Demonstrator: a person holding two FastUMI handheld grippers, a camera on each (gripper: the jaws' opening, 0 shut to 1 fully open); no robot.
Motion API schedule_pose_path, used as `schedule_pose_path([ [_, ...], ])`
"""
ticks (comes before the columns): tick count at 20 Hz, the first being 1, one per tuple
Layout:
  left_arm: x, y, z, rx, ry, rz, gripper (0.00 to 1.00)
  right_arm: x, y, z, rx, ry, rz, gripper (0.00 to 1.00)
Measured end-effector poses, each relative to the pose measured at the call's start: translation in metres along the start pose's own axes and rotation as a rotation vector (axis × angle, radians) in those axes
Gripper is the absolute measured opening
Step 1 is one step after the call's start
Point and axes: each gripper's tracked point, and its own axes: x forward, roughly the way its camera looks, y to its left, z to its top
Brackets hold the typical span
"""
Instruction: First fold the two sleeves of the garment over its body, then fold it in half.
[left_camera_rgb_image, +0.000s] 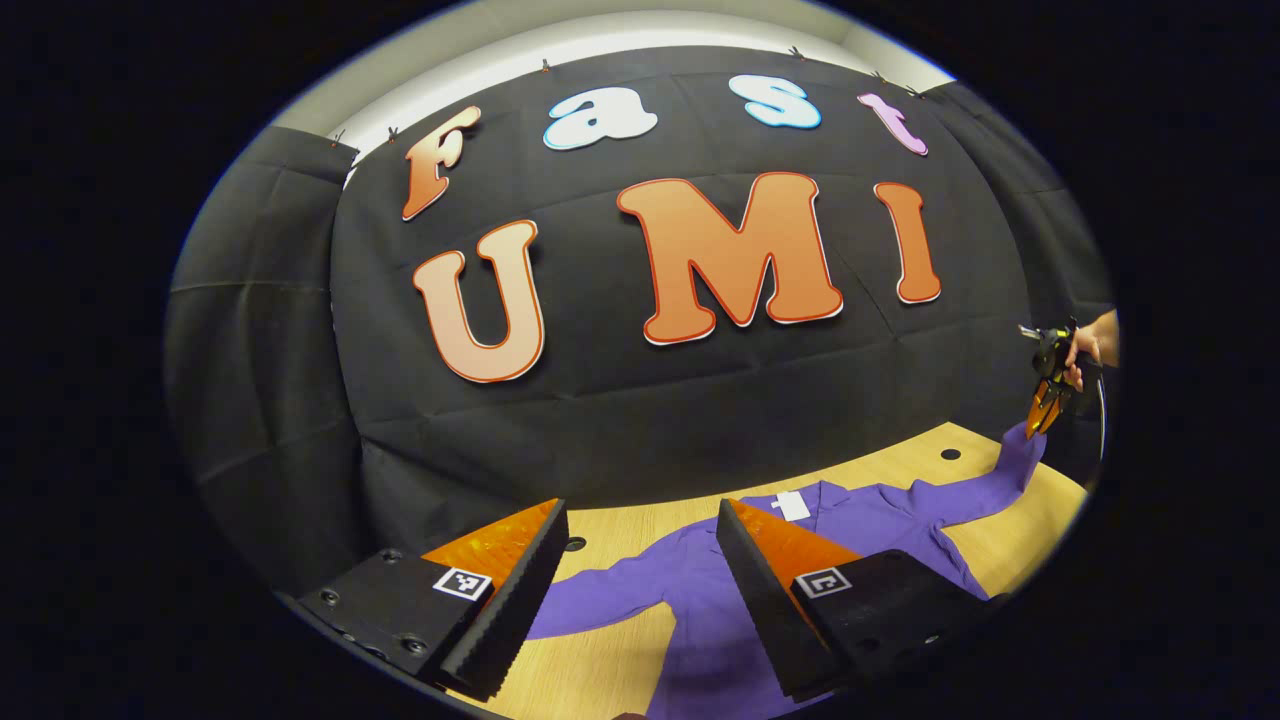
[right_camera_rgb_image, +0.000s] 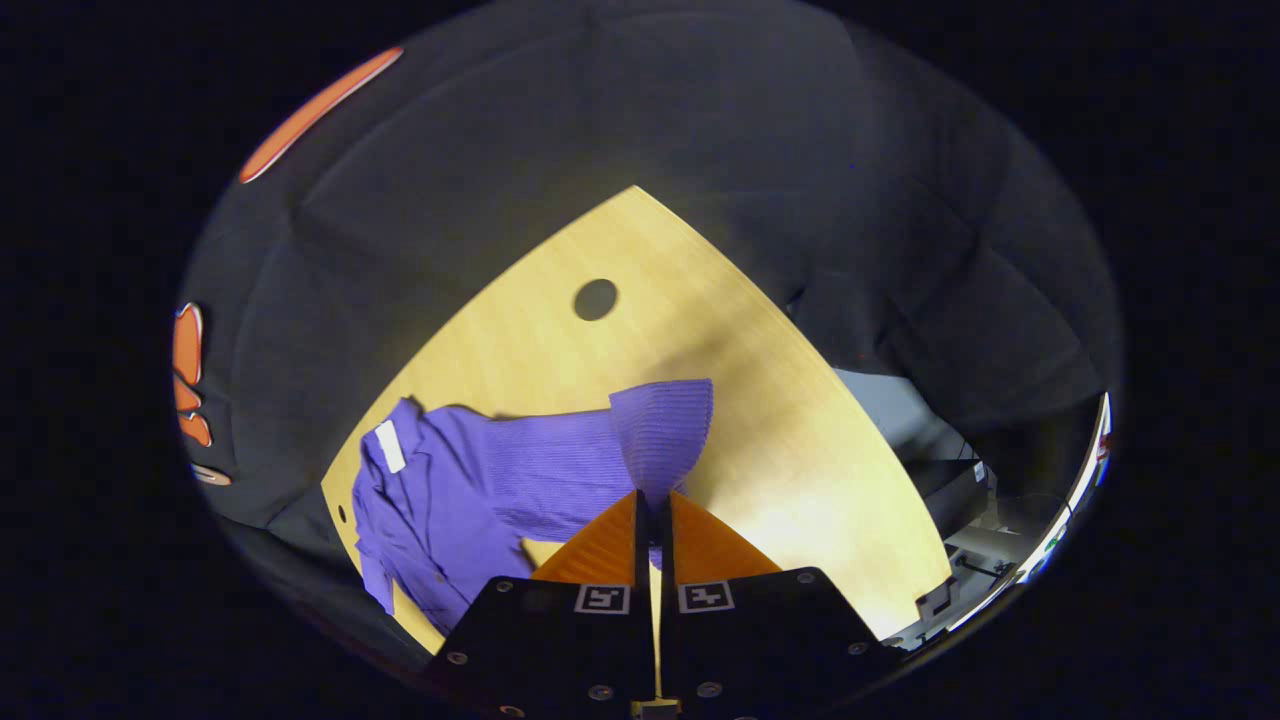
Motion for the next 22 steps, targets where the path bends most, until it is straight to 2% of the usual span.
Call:
schedule_pose_path([
  [9,0.017,0.066,-0.026,-0.058,-0.003,-0.074,0.94,-0.050,0.186,-0.042,-0.128,-0.035,0.094,0.03],
  [16,0.023,0.113,-0.053,-0.100,0.009,-0.093,0.94,-0.063,0.291,-0.085,-0.208,-0.035,0.119,0.03],
  [22,0.028,0.160,-0.088,-0.130,0.053,-0.073,0.94,-0.051,0.388,-0.146,-0.311,0.007,0.163,0.03],
])
